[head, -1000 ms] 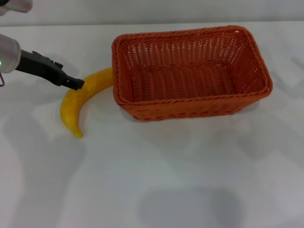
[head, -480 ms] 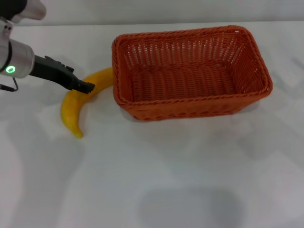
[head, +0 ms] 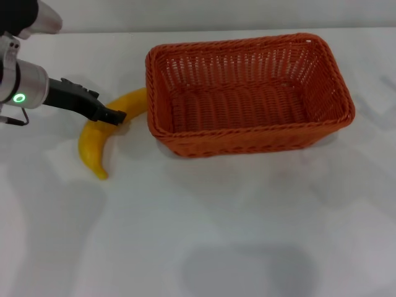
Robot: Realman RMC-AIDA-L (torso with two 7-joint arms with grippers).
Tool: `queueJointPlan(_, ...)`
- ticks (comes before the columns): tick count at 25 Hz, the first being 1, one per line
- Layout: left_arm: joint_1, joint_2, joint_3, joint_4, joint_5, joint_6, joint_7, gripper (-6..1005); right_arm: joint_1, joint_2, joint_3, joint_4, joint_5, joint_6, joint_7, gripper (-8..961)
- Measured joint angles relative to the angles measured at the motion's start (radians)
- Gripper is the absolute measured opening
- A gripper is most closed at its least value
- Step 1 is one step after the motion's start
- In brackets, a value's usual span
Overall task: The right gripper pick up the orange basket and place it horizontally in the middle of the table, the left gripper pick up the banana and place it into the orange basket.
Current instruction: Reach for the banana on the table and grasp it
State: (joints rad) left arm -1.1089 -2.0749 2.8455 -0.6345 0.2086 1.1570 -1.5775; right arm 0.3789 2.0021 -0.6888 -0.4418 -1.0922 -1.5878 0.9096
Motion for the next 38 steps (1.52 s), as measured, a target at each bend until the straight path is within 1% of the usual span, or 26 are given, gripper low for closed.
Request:
queueJointPlan(12, 0.008, 0.001, 0.0, 0.038, -0.003, -0.031, 0.003, 828, -0.002, 0.0, 0.0, -0.001, 0.0, -0.001, 0.011, 857)
queueJointPlan(31, 0.02, 0.001, 0.0, 0.04, -0.003, -0.048, -0.002, 813, -0.005, 0.0, 0.002, -0.003, 0.002, -0.001, 0.011, 857)
queueJointPlan(36, 0.022, 0.0, 0.0, 0.033, -0.006, -0.057, -0.011, 594, -0.008, 0.0, 0.005, -0.004, 0.004, -0.001, 0.011, 858)
queueJointPlan(38, 0.028, 0.0, 0.0, 0.031, -0.011, -0.06, -0.019, 522, -0.011, 0.0, 0.007, -0.005, 0.006, -0.001, 0.012, 858)
